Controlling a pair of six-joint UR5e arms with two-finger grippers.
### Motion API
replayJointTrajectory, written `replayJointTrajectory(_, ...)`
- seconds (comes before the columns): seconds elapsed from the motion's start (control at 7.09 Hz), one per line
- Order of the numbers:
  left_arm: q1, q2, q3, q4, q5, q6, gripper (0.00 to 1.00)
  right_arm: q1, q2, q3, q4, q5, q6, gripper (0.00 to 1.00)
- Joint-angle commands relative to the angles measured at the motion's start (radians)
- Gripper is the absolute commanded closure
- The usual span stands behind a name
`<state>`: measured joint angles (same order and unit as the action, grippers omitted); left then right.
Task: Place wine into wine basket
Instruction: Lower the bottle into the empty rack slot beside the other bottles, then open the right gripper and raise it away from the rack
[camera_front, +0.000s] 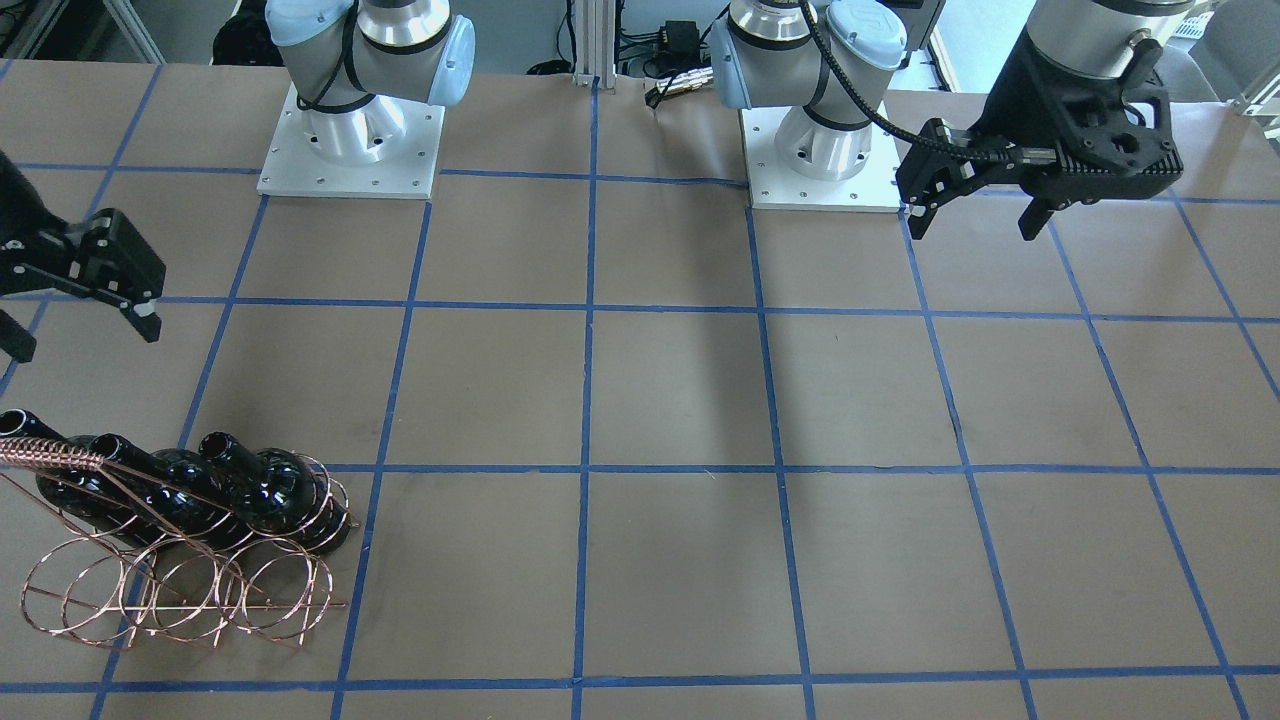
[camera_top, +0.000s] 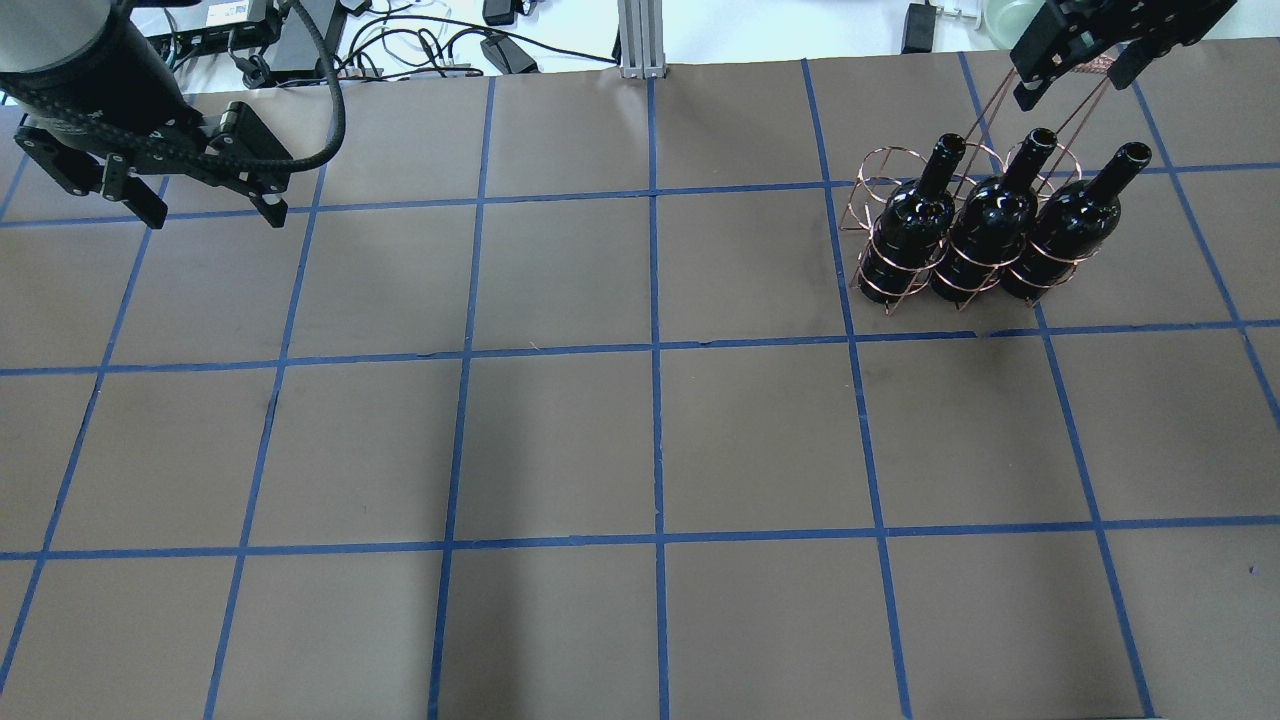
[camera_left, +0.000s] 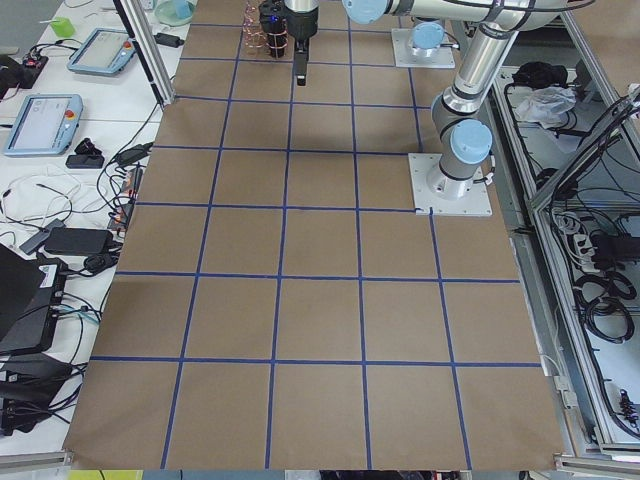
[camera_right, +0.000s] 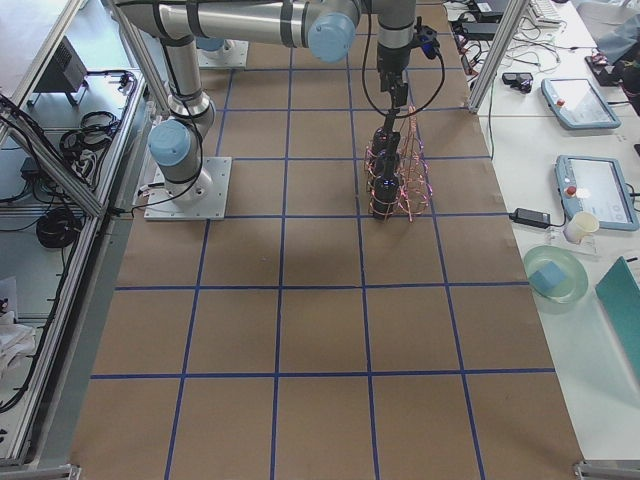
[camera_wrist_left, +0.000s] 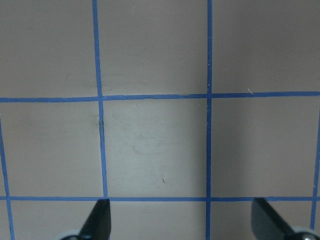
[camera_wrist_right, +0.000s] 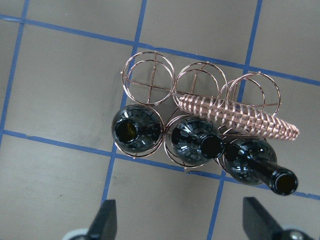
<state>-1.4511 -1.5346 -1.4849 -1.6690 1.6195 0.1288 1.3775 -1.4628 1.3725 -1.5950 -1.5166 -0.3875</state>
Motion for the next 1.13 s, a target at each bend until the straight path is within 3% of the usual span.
replayJointTrajectory(0.0, -0.020, 0.002, -0.002, -0.008, -0.003, 0.000, 0.00, 0.089, -0.073, 0.014, 0.081, -0.019, 0.183, 0.11)
replayJointTrajectory(0.42, -0.041, 0.017, 0.011, -0.014, -0.007, -0.006, 0.00, 0.147, -0.165, 0.166, 0.032, -0.031, 0.228, 0.20)
replayJointTrajectory(0.56, -0.057, 0.016, 0.006, -0.014, -0.015, -0.014, 0.00, 0.147, -0.166, 0.168, -0.017, -0.037, 0.229, 0.20)
replayJointTrajectory(0.71, -0.084, 0.020, 0.008, -0.012, -0.015, -0.014, 0.00, 0.146, -0.165, 0.168, -0.019, -0.046, 0.226, 0.15)
replayJointTrajectory(0.85, -0.106, 0.025, 0.008, -0.012, -0.015, -0.015, 0.00, 0.146, -0.165, 0.168, -0.023, -0.042, 0.225, 0.01)
replayJointTrajectory(0.99, -0.113, 0.025, 0.008, -0.012, -0.016, -0.015, 0.00, 0.146, -0.166, 0.168, -0.029, -0.043, 0.228, 0.01)
